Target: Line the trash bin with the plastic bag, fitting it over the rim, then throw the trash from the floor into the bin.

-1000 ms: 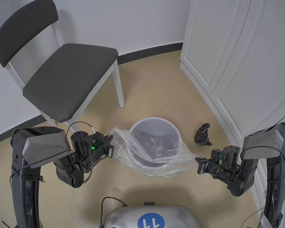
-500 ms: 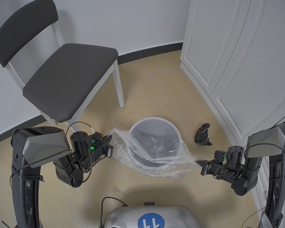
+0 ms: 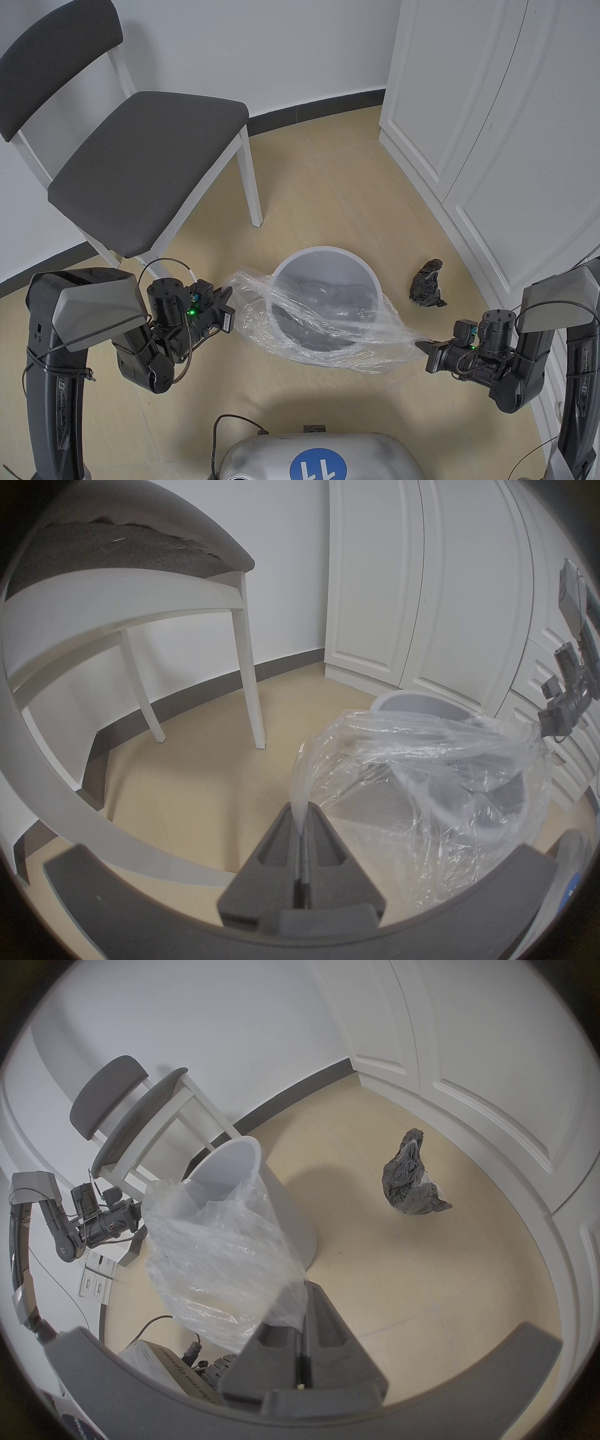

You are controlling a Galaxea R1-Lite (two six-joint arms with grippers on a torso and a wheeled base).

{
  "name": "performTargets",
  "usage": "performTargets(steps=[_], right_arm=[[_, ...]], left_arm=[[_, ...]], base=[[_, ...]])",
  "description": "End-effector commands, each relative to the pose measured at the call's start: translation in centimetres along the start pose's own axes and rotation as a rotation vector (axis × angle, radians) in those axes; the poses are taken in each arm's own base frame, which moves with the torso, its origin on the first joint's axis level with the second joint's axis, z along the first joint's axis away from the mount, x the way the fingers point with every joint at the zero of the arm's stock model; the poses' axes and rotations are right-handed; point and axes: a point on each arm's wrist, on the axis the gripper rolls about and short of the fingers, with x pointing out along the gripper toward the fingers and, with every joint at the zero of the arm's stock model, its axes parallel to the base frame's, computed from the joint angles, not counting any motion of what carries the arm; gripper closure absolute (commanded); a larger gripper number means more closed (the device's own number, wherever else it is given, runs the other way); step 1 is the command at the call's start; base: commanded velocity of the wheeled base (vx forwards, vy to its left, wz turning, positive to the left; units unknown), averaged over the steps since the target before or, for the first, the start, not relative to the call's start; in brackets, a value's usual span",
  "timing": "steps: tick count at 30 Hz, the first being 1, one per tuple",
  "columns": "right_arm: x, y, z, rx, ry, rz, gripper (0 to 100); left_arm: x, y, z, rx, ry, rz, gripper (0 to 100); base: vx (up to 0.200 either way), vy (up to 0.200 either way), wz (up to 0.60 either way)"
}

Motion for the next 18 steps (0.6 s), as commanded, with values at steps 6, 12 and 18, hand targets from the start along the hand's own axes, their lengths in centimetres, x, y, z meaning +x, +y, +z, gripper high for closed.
performTargets(steps=[6,12,18], right_arm=[[-0.2,-0.5,-0.6,-0.048,0.016,-0.01,100],[-0.2,-0.9,-1.3,-0.094,0.041,-0.019,100],[-0.2,-0.9,-1.3,-0.106,0.044,-0.02,100]], left_arm=[[0.0,0.1,-0.2,0.0,0.005,0.003,100],[0.0,0.2,-0.2,0.0,0.006,0.005,100],[-0.1,0.2,0.0,0.001,0.0,0.006,100]], base=[[0.0,0.0,0.0],[0.0,0.0,0.0],[0.0,0.0,0.0]])
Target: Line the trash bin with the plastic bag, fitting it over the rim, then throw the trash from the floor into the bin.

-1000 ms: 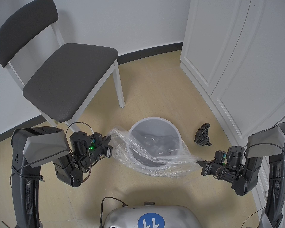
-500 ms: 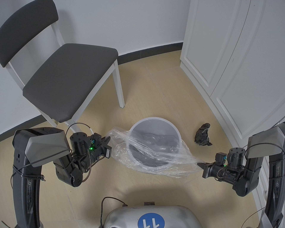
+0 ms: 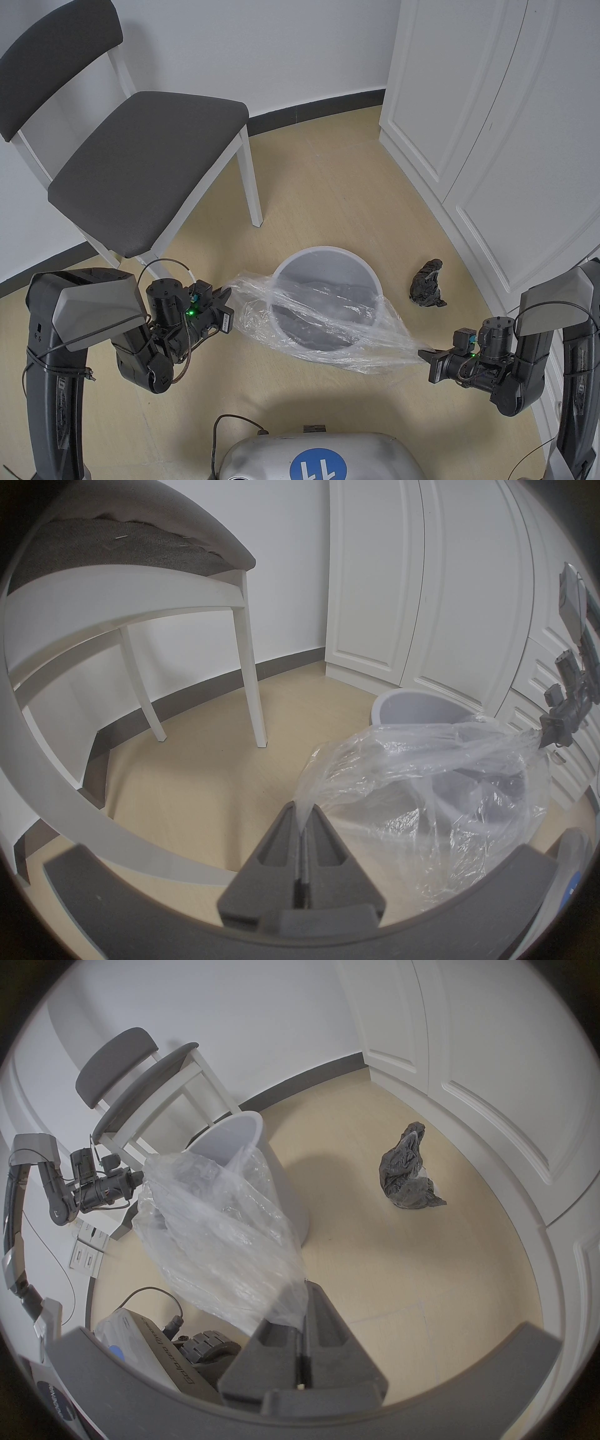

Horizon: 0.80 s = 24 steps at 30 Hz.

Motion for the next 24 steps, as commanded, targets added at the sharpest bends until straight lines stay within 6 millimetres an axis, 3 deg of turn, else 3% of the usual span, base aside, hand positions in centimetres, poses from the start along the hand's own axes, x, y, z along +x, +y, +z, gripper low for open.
performTargets(steps=[1,11,12,24], right_arm=[[0.0,0.0,0.2,-0.004,-0.017,0.001,100],[-0.6,0.3,0.6,-0.008,-0.021,0.036,100],[-0.6,0.3,0.6,-0.008,-0.021,0.038,0],[-1.1,0.7,1.2,0.003,-0.041,0.053,0]], left_arm=[[-0.1,0.0,0.2,0.0,-0.006,0.002,100],[-0.2,-0.1,0.3,0.001,-0.009,-0.002,100],[-0.2,-0.1,0.3,0.001,-0.009,-0.002,100],[-0.2,-0.3,0.3,0.002,-0.011,-0.005,100]], base=[[0.0,0.0,0.0],[0.0,0.0,0.0],[0.0,0.0,0.0],[0.0,0.0,0.0]])
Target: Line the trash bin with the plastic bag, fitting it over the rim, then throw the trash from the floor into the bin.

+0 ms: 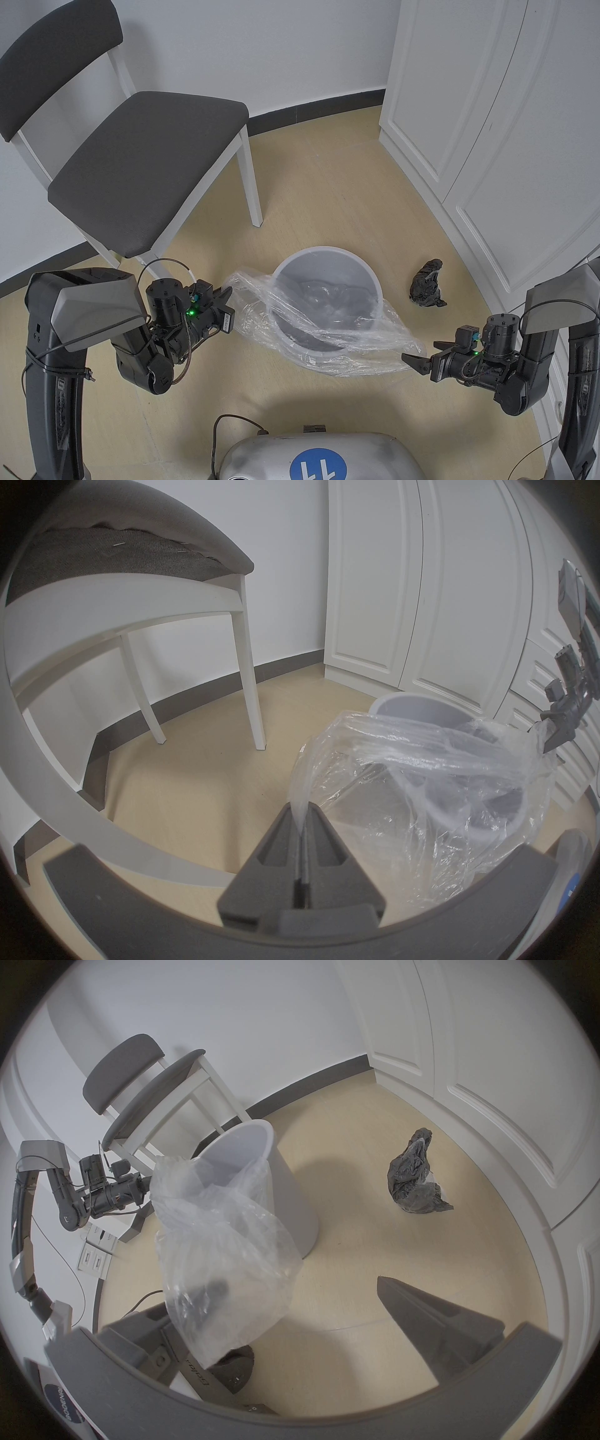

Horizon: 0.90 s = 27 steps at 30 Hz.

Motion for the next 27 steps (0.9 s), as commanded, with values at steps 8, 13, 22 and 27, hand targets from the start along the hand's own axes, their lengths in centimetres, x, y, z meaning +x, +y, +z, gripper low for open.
performTargets(steps=[8,13,22,27], right_arm=[[-1.8,-1.0,0.7,0.107,-0.004,0.182,0],[-3.6,-3.9,0.0,0.165,0.015,0.328,0],[-4.7,-7.8,-2.5,0.111,0.0,0.437,0],[-4.7,-8.0,-2.6,0.112,-0.001,0.435,0]], left_arm=[[0.0,-0.1,-0.1,0.001,0.004,-0.001,100],[0.1,-0.1,-0.3,0.002,0.007,0.0,100],[0.2,0.0,-0.5,0.001,0.017,0.001,100],[0.3,0.1,-0.6,0.001,0.019,0.002,100]], base=[[0.0,0.0,0.0],[0.0,0.0,0.0],[0.0,0.0,0.0],[0.0,0.0,0.0]])
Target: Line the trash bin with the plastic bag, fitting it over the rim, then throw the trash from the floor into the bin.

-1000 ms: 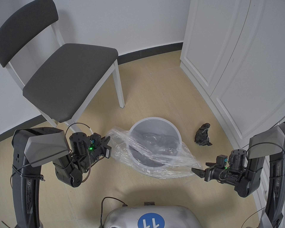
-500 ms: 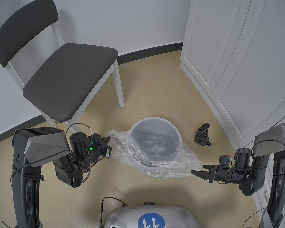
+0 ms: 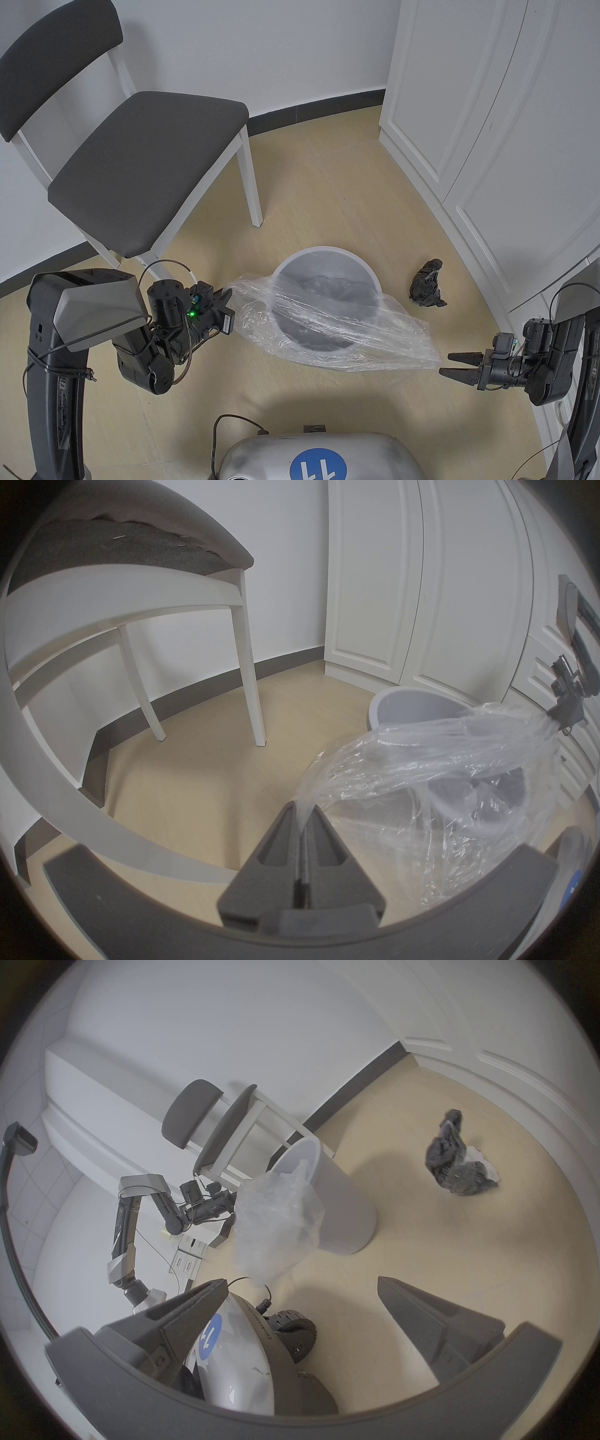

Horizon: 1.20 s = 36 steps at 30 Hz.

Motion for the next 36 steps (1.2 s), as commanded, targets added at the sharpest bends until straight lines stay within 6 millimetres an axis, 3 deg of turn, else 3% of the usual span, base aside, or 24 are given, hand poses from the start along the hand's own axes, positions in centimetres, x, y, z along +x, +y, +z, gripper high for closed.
performTargets(steps=[1,8,14,17,22,26,30,31,36], right_arm=[[-0.2,-0.8,-0.8,0.017,-0.002,-0.017,0],[-0.3,-0.8,-0.3,0.002,-0.013,-0.023,0],[0.6,1.6,2.5,-0.062,-0.044,-0.125,0],[2.9,4.8,4.9,-0.094,-0.114,-0.298,0],[5.9,9.6,6.9,-0.173,-0.232,-0.468,0],[6.5,12.8,7.2,-0.257,-0.26,-0.511,0],[6.3,14.1,6.7,-0.307,-0.237,-0.511,0],[6.3,14.8,6.5,-0.322,-0.23,-0.502,0],[6.2,15.2,6.2,-0.326,-0.222,-0.501,0]], left_arm=[[0.1,0.1,-0.2,0.001,0.005,0.002,100],[0.0,0.1,0.0,-0.001,0.0,0.003,100],[-0.1,0.1,0.3,-0.001,-0.011,0.003,100],[-0.3,0.0,0.7,-0.001,-0.017,0.001,100],[-0.5,0.1,1.3,-0.002,-0.029,0.003,100],[-1.0,0.1,1.8,-0.001,-0.038,-0.001,100],[-1.3,-0.1,1.6,0.0,-0.025,-0.007,100],[-1.7,-0.3,1.5,0.002,-0.014,-0.022,0],[-2.6,-0.2,2.0,-0.003,-0.011,-0.073,0]], base=[[0.0,0.0,0.0],[0.0,0.0,0.0],[0.0,0.0,0.0],[0.0,0.0,0.0],[0.0,0.0,0.0],[0.0,0.0,0.0],[0.0,0.0,0.0],[0.0,0.0,0.0],[0.0,0.0,0.0]])
